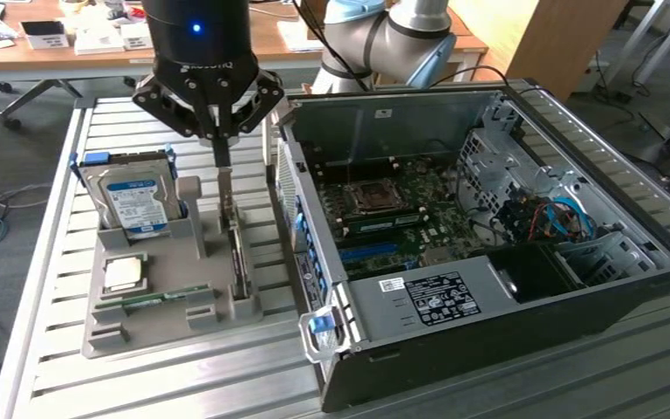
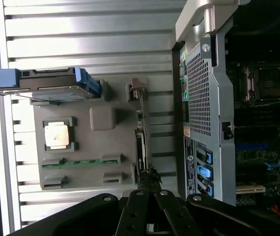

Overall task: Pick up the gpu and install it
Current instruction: 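Reach for the gpu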

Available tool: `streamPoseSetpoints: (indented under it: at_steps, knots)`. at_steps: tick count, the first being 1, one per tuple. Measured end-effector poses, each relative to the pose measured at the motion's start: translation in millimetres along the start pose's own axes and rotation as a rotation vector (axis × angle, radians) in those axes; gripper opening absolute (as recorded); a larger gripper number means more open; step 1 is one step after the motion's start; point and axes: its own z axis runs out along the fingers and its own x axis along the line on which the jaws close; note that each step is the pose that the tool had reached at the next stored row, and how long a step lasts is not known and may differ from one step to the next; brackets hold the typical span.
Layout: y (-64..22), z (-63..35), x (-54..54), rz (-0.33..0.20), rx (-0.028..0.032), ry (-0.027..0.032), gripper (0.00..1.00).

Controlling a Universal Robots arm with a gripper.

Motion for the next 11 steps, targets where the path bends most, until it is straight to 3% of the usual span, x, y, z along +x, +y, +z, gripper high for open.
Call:
streamPoseSetpoints:
  at_steps: [11]
  knots:
    - [-1.4, 1.9, 1.4, 0.000, 0.0000, 0.0000, 0.11]
